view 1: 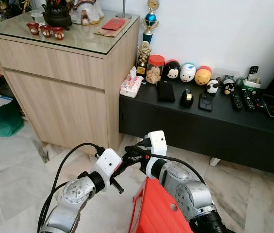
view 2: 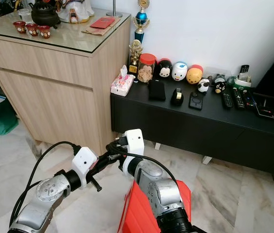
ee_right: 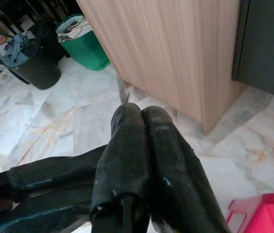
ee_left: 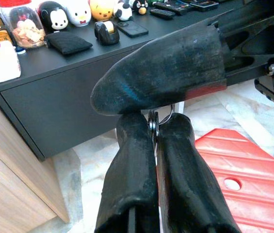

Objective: Hang keys on a hook

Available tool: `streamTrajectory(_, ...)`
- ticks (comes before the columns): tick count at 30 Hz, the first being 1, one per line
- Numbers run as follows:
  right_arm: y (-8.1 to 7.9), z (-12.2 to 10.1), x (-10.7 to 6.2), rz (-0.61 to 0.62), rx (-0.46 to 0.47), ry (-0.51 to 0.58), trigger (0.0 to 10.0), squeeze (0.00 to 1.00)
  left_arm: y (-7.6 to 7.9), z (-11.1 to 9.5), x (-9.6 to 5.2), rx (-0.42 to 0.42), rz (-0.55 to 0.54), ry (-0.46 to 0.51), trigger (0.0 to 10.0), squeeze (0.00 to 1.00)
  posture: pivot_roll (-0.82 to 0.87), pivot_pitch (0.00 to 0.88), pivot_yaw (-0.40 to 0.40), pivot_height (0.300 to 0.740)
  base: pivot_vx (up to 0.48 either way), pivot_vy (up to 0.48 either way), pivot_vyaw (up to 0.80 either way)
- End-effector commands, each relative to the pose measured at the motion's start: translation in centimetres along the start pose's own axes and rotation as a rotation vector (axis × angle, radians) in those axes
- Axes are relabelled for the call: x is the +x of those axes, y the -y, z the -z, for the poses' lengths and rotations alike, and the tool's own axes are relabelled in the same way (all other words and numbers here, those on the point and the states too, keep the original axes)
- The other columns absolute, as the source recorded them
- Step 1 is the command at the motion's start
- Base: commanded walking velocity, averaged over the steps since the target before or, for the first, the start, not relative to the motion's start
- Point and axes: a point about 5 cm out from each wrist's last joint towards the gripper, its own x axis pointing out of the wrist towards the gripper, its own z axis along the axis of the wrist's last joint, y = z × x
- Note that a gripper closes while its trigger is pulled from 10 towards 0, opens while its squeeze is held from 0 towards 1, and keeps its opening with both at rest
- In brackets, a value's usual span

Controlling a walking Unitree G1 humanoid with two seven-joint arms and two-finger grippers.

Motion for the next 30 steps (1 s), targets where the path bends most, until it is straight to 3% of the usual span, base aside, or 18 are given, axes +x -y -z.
streamTrajectory(1, 0.2, 1.3, -0.1, -0.004, 0.028, -0.049, 10.0, 1.00, 0.1, -0.6, 0.2, 0.005, 0.013, 0.021, 0.0, 0.00, 0.10, 0.000, -0.135, 0.740, 0.000, 0.000, 0.00)
streamTrajectory(5, 0.3, 1.4, -0.1, 0.021, 0.023, -0.053, 10.0, 1.00, 0.1, -0.6, 0.2, -0.001, 0.012, 0.025, 0.0, 0.00, 0.10, 0.000, -0.136, 0.740, 0.000, 0.000, 0.00)
streamTrajectory(6, 0.4, 1.3, -0.1, 0.023, 0.025, -0.051, 10.0, 0.64, 0.2, -0.6, 0.2, -0.002, 0.013, 0.024, 0.0, 0.00, 0.10, 0.000, -0.137, 0.740, 0.000, 0.000, 0.00)
streamTrajectory(7, 0.4, 1.2, -0.1, 0.026, 0.024, -0.045, 10.0, 0.00, 0.2, -0.5, 0.2, -0.001, 0.016, 0.020, 0.0, 0.00, 0.10, 0.000, -0.137, 0.740, 0.000, 0.000, 0.00)
streamTrajectory(16, 1.0, -2.0, -0.1, 0.067, 0.094, 0.155, 10.0, 0.00, 1.0, 0.3, 0.0, 0.018, 0.072, -0.035, 0.0, 0.00, 0.10, 0.000, -0.137, 0.740, 0.000, 0.000, 0.00)
streamTrajectory(18, 0.4, -3.4, -0.3, 0.014, 0.036, 0.235, 10.0, 0.00, 1.0, 0.5, 0.0, 0.024, 0.074, -0.043, 0.0, 0.00, 0.10, 0.000, -0.136, 0.740, 0.000, 0.000, 0.00)
streamTrajectory(26, 0.4, -4.7, -0.5, 0.006, 0.028, 0.289, 10.0, 0.00, 0.9, 0.5, 0.0, 0.026, 0.073, -0.048, 0.0, 0.00, 0.10, 0.000, -0.137, 0.740, 0.000, 0.000, 0.00)
streamTrajectory(28, 2.5, -4.7, -0.9, 0.097, -0.004, 0.269, 10.0, 0.00, 0.6, 0.8, -0.2, 0.044, 0.049, -0.071, 0.0, 0.00, 0.10, 0.000, -0.137, 0.740, 0.000, 0.000, 0.00)
streamTrajectory(30, 5.9, -4.5, -1.9, 0.247, -0.036, 0.246, 10.0, 0.00, -0.2, 1.3, -0.5, 0.062, -0.019, -0.106, 0.0, 0.00, 0.10, 0.000, -0.136, 0.740, 0.000, 0.000, 0.00)
